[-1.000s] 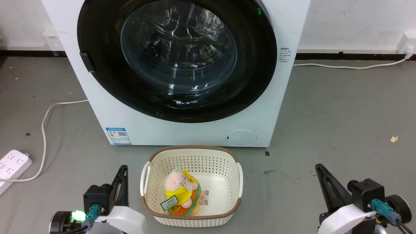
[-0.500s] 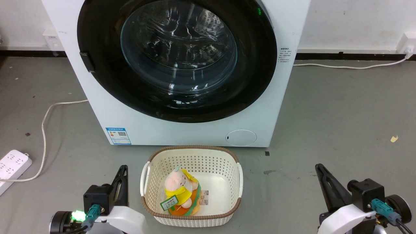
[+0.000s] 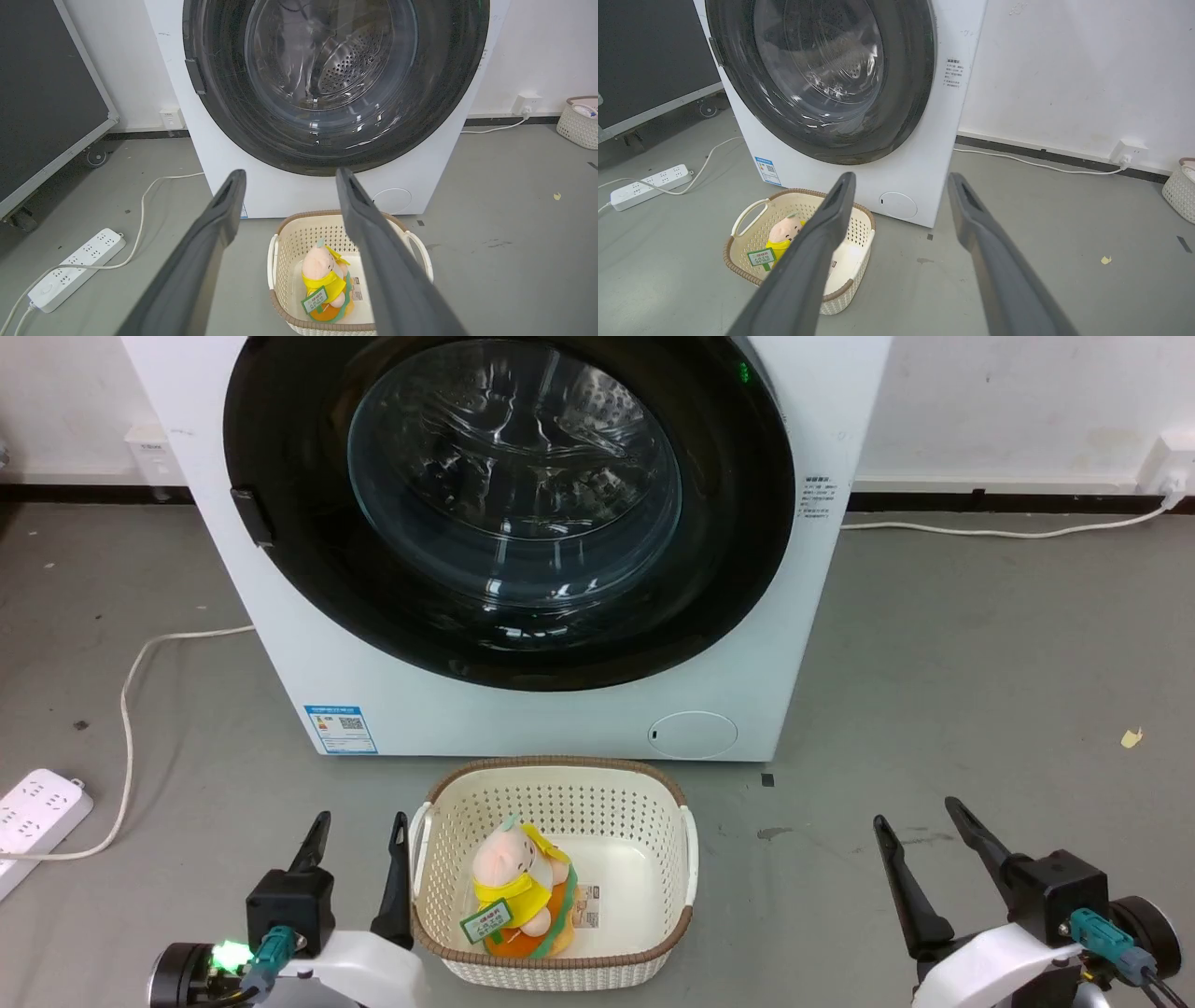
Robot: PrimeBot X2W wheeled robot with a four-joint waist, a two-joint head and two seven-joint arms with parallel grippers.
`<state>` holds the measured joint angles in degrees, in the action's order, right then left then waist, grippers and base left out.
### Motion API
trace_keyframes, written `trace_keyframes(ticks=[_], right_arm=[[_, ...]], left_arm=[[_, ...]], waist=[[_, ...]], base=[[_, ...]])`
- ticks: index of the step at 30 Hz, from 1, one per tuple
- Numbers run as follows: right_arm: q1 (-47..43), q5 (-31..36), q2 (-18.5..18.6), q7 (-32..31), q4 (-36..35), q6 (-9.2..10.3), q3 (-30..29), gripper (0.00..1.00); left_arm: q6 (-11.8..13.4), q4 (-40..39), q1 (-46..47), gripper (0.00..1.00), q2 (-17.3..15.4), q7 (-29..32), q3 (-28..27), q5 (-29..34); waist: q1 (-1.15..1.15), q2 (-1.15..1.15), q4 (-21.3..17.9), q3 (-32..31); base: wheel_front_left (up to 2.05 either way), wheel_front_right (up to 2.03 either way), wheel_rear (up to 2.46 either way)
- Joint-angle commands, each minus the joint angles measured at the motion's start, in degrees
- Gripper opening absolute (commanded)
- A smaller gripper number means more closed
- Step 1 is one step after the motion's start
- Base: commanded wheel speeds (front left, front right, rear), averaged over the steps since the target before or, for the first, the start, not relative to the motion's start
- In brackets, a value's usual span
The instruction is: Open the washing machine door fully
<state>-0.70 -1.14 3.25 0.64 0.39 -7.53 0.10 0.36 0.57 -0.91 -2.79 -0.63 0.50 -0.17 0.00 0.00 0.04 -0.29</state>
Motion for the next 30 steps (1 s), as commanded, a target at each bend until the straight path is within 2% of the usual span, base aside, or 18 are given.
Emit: trace_keyframes(ticks=[1, 15, 30], right_arm=[[-0.09, -0.68, -0.04, 0.56, 0.17, 0.00, -0.06, 1.00], [2.02, -5.21, 0.91, 1.60, 1.59, 0.01, 1.23, 1.00], [9.11, -17.12, 2.74, 0.43, 3.83, 0.01, 1.42, 1.00]], left_arm=[[0.11, 0.36, -0.05, 1.00, -0.01, -0.55, 0.12, -0.06], [0.31, 1.01, 0.19, 1.00, -0.13, -2.23, 0.87, -0.29], [0.56, 1.49, 1.57, 1.00, -0.23, -4.02, 1.73, -0.42]], waist=[[0.00, 0.00, 0.02, -0.02], [0.00, 0.00, 0.19, 0.68], [0.00, 0.00, 1.15, 2.85]], base=[[0.00, 0.00, 0.00], [0.00, 0.00, 0.00], [0.00, 0.00, 0.00]])
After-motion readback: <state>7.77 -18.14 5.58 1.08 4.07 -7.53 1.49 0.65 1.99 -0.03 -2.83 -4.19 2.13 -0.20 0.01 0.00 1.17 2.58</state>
